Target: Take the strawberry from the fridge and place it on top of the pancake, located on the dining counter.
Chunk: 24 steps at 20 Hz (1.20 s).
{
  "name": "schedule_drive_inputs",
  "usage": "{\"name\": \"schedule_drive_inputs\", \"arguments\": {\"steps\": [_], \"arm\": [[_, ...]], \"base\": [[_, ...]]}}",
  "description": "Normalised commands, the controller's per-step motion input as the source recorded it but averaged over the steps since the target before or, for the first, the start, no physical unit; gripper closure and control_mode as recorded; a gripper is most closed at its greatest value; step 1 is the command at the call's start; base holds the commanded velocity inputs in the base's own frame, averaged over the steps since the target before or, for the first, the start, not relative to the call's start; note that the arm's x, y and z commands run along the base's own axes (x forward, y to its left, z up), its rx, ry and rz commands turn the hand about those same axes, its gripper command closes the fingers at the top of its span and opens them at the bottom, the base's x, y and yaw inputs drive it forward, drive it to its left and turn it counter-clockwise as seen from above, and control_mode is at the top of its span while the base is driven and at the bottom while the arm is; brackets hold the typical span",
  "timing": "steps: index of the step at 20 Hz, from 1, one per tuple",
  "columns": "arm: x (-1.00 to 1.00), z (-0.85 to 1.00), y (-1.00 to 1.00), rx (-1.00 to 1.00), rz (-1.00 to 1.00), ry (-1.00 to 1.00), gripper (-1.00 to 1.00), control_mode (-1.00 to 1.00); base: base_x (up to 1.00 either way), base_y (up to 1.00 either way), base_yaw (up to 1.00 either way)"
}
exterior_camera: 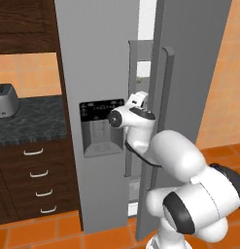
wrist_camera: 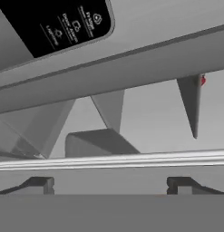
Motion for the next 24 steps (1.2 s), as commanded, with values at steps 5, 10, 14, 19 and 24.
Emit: {"name": "schedule_drive_inputs", "arguments": {"steps": [5, 10, 14, 19, 24], "arm": [[0.37, -0.02, -0.23, -0.07, 0.00, 0.00, -1.00, -1.00], [0.19, 0.00, -0.27, -0.08, -0.01, 0.02, -1.00, -1.00], [-0.03, 0.00, -0.40, -0.06, -0.07, 0.02, -1.00, -1.00], [-0.48, 0.00, -0.51, -0.01, -0.14, 0.00, -1.00, -1.00], [-0.62, 0.00, -0.79, 0.00, -0.27, 0.00, -1.00, -1.00]], "base": [[0.00, 0.00, 0.00], [0.00, 0.00, 0.00], [0.00, 0.00, 0.00], [0.00, 0.00, 0.00], [0.00, 0.00, 0.00]]}}
